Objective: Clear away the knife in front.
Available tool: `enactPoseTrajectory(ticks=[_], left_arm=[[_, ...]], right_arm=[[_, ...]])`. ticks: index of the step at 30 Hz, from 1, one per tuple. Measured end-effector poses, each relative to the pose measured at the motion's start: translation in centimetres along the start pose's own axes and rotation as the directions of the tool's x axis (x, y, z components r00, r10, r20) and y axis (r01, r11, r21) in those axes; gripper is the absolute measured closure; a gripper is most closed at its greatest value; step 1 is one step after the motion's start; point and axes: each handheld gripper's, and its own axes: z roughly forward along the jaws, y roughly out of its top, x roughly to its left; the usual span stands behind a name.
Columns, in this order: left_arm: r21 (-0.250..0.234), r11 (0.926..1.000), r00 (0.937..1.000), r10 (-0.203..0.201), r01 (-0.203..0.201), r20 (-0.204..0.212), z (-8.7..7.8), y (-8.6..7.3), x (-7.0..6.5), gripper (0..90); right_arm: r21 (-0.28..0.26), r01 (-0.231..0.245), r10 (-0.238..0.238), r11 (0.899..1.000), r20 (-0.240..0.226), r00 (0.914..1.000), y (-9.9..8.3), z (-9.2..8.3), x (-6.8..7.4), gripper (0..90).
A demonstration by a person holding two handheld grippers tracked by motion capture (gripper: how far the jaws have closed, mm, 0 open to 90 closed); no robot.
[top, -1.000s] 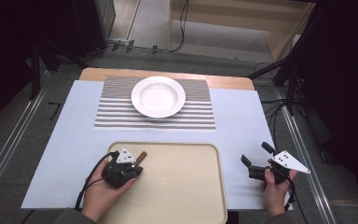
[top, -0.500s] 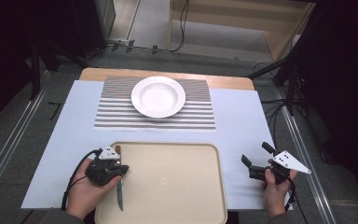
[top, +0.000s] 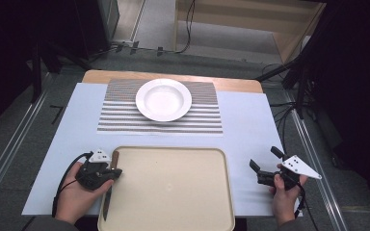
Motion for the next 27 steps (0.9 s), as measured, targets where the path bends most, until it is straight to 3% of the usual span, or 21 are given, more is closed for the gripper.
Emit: enactPoseTrajectory(ticks=[2, 4, 6, 7, 8, 9, 11, 13, 16, 17, 20, 22, 27], left_arm=[[-0.023, 0.9997, 0.9999, 0.000, 0.000, 0.012, -0.1, 0.0, -0.1, 76.7], [-0.070, 0.9975, 0.9992, -0.009, 0.012, 0.040, -0.2, 0.0, 0.0, 76.0], [-0.151, 0.9883, 0.9979, -0.011, 0.021, 0.064, -0.6, -0.1, 0.1, 66.7], [-0.151, 0.9883, 0.9979, -0.011, 0.021, 0.064, -0.6, -0.1, 0.1, 60.8], [-0.182, 0.9828, 0.9975, -0.016, 0.029, 0.069, -0.8, -0.1, 0.2, 60.8], [-0.238, 0.9705, 0.9970, -0.020, 0.037, 0.074, -1.4, -0.2, 0.5, 51.6], [-0.281, 0.9585, 0.9973, -0.031, 0.048, 0.067, -1.8, -0.3, 0.7, 42.0], [-0.290, 0.9559, 0.9976, -0.032, 0.049, 0.062, -1.9, -0.3, 0.8, 32.8], [-0.341, 0.9386, 0.9970, -0.029, 0.052, 0.072, -2.5, -0.7, 1.3, 26.7], [-0.350, 0.9350, 0.9971, -0.032, 0.054, 0.069, -2.7, -0.8, 1.4, 20.6], [-0.361, 0.9311, 0.9970, -0.025, 0.049, 0.073, -2.9, -1.0, 1.7, 6.8], [-0.380, 0.9241, 0.9976, -0.020, 0.044, 0.067, -3.2, -1.3, 2.1, 0.0], [-0.395, 0.9174, 0.9982, -0.034, 0.051, 0.050, -3.6, -1.7, 2.8, 0.0]], right_arm=[[0.000, 0.000, 0.000, 1.000, 0.000, 1.0000, 0.0, 0.0, 0.0, 0.0], [-0.001, -0.002, 0.002, 1.000, 0.000, 1.0000, 0.0, 0.0, 0.0, 0.0], [-0.002, 0.001, -0.001, 1.000, -0.001, 1.0000, 0.0, 0.0, 0.0, 0.0], [-0.002, 0.001, -0.001, 1.000, -0.001, 1.0000, 0.0, 0.0, 0.0, 0.0], [-0.001, 0.000, 0.000, 1.000, -0.001, 1.0000, 0.0, 0.0, 0.0, 0.0], [-0.002, 0.000, 0.000, 1.000, -0.001, 1.0000, 0.0, 0.0, 0.0, 0.0], [-0.001, 0.002, -0.002, 1.000, 0.000, 1.0000, 0.0, 0.0, 0.0, 0.0], [-0.001, 0.002, -0.002, 1.000, 0.000, 1.0000, 0.0, 0.0, 0.0, 0.0], [0.000, 0.001, -0.001, 1.000, 0.001, 1.0000, 0.0, 0.0, 0.0, 0.0], [0.001, 0.001, -0.001, 1.000, 0.001, 1.0000, 0.0, 0.0, 0.0, 0.0], [0.002, 0.002, -0.002, 1.000, 0.002, 1.0000, 0.0, 0.0, 0.0, 0.0], [0.002, 0.002, -0.002, 1.000, 0.003, 1.0000, 0.0, 0.0, 0.0, 0.0], [0.002, 0.002, -0.002, 1.000, 0.003, 1.0000, 0.0, 0.0, 0.0, 0.0]])
